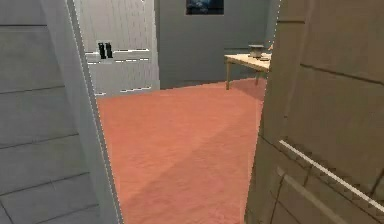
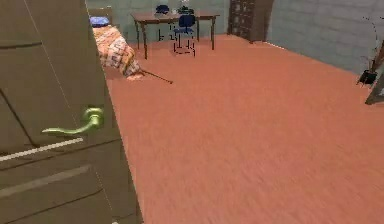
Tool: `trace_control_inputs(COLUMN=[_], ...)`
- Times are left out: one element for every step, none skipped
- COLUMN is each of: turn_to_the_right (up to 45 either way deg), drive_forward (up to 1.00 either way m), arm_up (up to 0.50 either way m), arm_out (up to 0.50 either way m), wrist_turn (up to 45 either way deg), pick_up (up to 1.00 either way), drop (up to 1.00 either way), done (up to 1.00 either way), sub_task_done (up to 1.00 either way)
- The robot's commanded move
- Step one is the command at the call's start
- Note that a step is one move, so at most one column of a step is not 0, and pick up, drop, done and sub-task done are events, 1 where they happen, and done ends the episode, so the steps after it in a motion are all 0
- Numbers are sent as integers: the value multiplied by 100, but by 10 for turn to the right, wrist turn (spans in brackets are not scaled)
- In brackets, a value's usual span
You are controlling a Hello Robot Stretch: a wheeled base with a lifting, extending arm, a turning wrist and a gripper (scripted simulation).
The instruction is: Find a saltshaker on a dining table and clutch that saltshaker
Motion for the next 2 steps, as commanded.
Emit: trace_control_inputs(turn_to_the_right=[0, -210], drive_forward=[65, 0], arm_up=[0, 0], arm_out=[0, 0], wrist_turn=[0, 0], pick_up=[0, 0], drop=[0, 0], done=[0, 0], sub_task_done=[0, 0])
